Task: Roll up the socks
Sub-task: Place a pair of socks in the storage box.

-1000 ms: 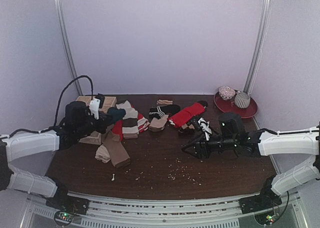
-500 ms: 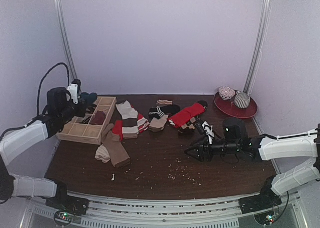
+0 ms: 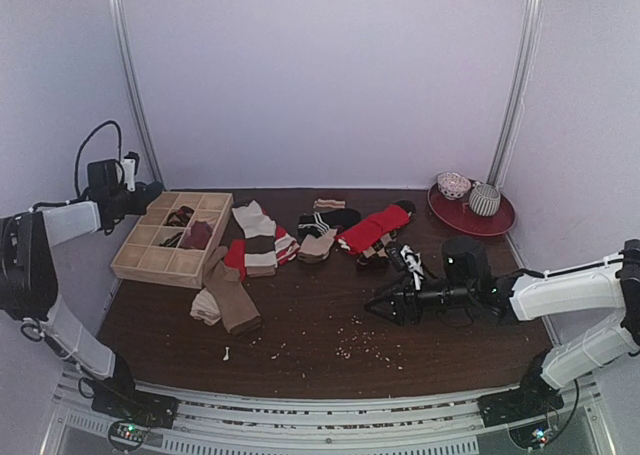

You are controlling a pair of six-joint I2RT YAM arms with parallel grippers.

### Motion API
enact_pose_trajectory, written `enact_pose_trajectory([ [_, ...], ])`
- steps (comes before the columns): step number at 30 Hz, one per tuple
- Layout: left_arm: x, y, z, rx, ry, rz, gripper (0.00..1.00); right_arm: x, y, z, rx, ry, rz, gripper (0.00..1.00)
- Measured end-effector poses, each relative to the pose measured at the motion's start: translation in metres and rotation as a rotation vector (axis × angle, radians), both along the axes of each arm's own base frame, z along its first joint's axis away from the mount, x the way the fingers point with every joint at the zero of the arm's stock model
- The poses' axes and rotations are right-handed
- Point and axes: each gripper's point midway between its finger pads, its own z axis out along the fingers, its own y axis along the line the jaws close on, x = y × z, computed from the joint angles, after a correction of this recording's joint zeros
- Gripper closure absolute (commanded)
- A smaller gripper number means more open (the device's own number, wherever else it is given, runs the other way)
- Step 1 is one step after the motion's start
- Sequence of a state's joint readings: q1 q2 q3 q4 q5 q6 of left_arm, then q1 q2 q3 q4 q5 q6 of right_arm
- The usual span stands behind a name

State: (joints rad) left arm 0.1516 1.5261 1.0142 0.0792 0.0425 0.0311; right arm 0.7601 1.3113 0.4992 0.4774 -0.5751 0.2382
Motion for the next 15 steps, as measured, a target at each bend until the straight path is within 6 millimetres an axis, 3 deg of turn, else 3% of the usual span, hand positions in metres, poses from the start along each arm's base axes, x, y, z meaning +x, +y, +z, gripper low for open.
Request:
enact_pose_trajectory([
  [8,0.045,0.003,-0.044,0.018,0.086,-0.134,1.0,0.003,0.004,-0.01,0.005,0.028,0.006,0.44],
  [15,0.047,0.016,-0.079,0.014,0.164,-0.146,1.0,0.002,0.007,-0.021,-0.001,0.055,0.021,0.44],
])
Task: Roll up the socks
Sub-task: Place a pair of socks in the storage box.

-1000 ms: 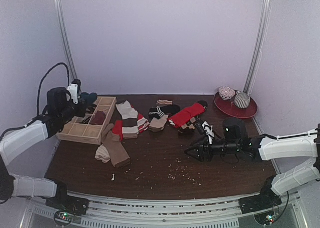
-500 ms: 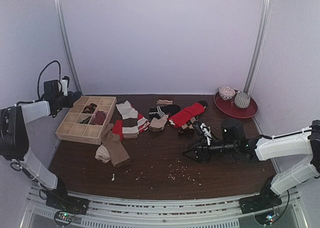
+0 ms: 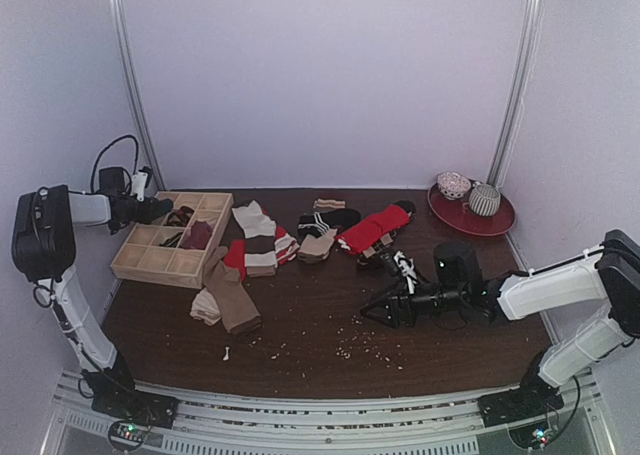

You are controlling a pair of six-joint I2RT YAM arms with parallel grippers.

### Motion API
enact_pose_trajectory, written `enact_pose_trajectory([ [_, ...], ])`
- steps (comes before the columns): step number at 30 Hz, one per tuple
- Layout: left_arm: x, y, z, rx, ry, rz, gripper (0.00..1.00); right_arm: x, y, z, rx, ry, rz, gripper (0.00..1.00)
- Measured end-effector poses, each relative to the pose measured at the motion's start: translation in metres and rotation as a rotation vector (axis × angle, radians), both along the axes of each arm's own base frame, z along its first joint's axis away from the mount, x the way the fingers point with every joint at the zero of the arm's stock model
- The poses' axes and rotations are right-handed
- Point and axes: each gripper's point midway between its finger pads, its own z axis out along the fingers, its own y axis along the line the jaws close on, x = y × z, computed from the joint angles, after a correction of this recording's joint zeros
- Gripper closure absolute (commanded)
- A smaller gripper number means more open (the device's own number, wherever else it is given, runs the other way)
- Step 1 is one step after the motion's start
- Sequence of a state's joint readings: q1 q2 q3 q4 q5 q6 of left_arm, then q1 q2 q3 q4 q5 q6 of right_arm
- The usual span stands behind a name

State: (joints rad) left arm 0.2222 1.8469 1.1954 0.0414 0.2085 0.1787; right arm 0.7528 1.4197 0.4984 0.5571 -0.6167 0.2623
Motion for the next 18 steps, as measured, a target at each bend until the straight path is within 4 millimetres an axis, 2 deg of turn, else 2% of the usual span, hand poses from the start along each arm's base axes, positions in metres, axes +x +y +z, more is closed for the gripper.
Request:
enact_pose_trajectory([
  [5,0.005,0.019,-0.007,0.016,0.01,0.039,1.0,0.0,0.002,-0.008,-0.001,0.023,0.012,0.45],
  [18,0.028,0.031,-0.027,0.034,0.023,0.023,1.0,-0.003,0.007,-0.03,-0.01,0.082,0.042,0.45],
])
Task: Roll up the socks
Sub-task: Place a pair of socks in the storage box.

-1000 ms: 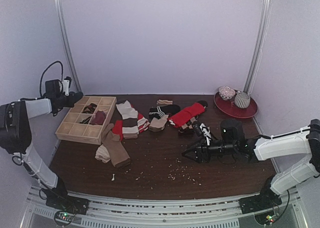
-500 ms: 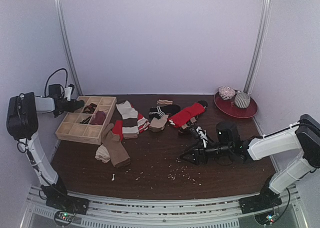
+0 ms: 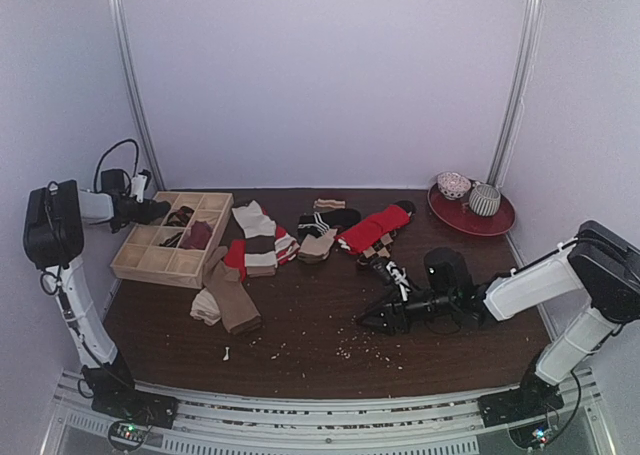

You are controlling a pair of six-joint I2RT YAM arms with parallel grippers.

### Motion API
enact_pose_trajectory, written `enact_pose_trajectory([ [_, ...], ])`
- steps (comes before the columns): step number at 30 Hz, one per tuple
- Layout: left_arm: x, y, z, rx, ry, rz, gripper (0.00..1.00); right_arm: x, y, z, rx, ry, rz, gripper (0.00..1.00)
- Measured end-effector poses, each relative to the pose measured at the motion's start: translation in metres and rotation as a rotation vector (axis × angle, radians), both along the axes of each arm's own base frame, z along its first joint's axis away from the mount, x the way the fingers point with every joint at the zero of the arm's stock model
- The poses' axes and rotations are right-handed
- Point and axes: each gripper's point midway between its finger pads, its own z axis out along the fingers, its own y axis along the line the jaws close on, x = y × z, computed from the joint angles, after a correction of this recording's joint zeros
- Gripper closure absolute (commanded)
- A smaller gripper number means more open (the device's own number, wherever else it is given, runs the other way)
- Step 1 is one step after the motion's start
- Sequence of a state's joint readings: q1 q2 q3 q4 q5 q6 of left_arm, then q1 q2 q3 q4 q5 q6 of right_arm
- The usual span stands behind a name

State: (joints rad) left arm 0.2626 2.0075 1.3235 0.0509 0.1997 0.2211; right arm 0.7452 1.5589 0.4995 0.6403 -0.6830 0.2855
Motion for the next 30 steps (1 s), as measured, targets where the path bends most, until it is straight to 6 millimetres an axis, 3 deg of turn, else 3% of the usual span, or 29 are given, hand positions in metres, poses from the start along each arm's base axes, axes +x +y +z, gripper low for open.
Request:
enact_pose_trajectory([
  [9,0.005,0.017,-0.015,0.038,0.045,-0.022,1.0,-0.003,0.001,-0.011,-0.013,0.031,0.018,0.45],
  [30,0.014,0.033,-0.048,0.138,0.249,-0.057,1.0,-0.004,0.003,-0.015,-0.006,0.044,0.034,0.45],
])
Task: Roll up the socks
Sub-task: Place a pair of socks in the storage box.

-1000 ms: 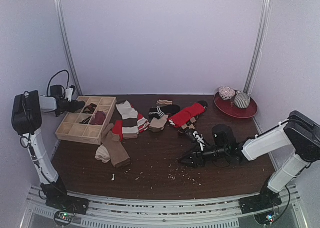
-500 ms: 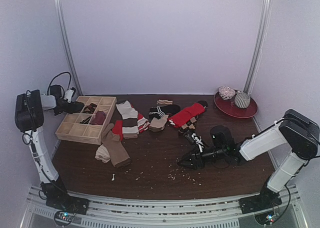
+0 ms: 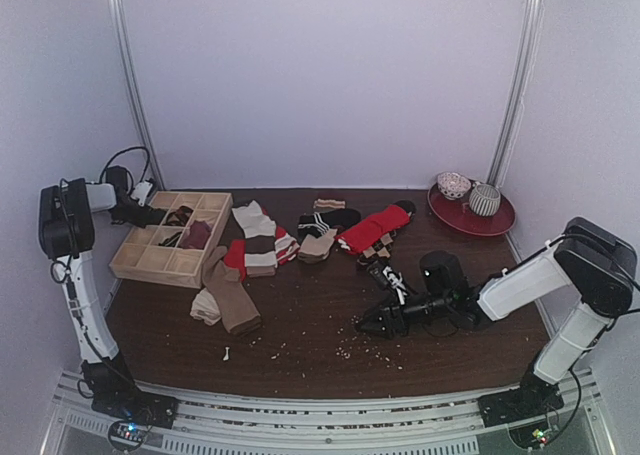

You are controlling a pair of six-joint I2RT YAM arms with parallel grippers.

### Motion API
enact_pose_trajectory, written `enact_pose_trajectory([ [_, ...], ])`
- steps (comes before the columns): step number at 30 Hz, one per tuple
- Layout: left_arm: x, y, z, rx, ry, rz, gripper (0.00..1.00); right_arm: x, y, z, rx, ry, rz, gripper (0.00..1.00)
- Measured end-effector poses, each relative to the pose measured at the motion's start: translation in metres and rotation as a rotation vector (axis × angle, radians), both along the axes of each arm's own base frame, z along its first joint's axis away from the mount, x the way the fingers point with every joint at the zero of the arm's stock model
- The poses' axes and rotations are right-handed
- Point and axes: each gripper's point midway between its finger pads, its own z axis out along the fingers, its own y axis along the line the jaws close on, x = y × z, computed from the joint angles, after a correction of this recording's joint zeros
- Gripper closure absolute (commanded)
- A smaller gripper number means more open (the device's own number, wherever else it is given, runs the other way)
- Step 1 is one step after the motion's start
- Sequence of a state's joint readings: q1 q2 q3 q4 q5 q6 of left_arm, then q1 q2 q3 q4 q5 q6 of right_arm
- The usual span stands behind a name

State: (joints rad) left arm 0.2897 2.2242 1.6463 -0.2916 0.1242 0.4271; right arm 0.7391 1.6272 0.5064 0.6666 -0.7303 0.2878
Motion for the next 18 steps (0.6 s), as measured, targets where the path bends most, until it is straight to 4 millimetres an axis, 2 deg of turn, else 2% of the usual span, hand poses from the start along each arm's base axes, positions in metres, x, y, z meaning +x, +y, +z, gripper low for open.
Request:
enact_pose_trajectory([
  [4,0.0012,0.0016,-0.0012,0.026,0.029,0.007,0.98,-0.0008,0.0007,-0.003,0.001,0.011,0.005,0.45],
  [5,0.0016,0.0021,-0.0017,0.033,0.036,0.01,0.92,-0.001,0.0012,-0.0034,0.004,0.012,0.007,0.45],
  [11,0.0071,0.0049,-0.003,0.052,0.065,0.028,0.74,-0.0012,0.0025,-0.0084,0.009,0.035,0.009,0.45],
  [18,0.0069,-0.0005,0.0007,0.033,0.066,0.024,0.63,-0.0006,0.0026,-0.0075,0.017,0.04,0.009,0.45],
])
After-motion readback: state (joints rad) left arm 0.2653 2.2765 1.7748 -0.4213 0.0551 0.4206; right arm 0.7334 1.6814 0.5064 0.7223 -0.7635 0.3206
